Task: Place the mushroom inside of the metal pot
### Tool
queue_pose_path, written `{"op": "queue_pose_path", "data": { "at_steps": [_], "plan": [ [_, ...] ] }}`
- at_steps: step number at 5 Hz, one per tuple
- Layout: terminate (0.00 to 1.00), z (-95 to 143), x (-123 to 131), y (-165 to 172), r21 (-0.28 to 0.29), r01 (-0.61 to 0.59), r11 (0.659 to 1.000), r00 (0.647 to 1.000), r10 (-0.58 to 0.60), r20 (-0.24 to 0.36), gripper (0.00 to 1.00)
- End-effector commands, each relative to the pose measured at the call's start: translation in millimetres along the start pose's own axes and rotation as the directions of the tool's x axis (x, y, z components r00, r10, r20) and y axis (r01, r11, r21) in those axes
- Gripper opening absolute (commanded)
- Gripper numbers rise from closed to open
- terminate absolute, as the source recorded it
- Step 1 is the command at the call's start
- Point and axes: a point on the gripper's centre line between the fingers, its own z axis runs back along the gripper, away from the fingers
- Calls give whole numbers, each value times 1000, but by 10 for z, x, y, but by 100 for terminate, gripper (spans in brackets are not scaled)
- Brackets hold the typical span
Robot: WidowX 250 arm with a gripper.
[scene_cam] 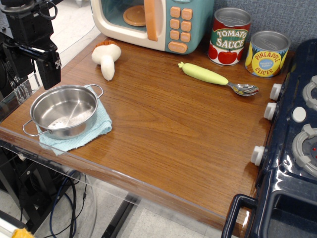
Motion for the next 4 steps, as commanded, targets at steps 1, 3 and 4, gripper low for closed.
{"op": "queue_pose_path", "data": {
  "at_steps": [1,3,4],
  "plan": [
    [0,0,0,0,0,0,1000,1000,0,0,100],
    [0,6,589,36,-17,-31,999,999,31,-8,100],
    [0,12,871,52,-22,-44,999,999,45,17,100]
  ]
}}
